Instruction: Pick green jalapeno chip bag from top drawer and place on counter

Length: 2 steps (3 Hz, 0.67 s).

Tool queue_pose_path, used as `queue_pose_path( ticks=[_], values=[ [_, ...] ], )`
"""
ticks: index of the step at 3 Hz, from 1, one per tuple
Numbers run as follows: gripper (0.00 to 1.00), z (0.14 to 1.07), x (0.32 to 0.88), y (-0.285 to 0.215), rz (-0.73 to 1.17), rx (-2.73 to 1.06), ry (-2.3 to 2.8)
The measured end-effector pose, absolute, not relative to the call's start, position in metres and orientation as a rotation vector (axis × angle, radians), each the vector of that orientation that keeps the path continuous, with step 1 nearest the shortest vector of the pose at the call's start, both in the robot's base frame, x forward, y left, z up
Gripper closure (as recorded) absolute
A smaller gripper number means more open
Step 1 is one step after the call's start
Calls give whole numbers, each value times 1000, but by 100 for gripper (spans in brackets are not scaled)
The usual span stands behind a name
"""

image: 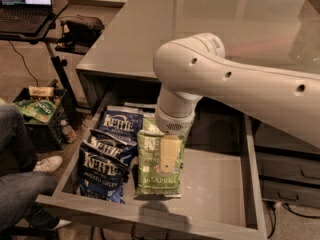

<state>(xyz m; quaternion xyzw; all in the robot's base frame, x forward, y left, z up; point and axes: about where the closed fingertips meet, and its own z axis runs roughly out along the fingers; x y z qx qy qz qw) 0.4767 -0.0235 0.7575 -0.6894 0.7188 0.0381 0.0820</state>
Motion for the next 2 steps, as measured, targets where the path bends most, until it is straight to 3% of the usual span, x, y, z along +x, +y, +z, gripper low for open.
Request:
queue_pose_path(
  ticks=[2],
  values=[
    [1,720,486,-16,213,-2090,2173]
  ],
)
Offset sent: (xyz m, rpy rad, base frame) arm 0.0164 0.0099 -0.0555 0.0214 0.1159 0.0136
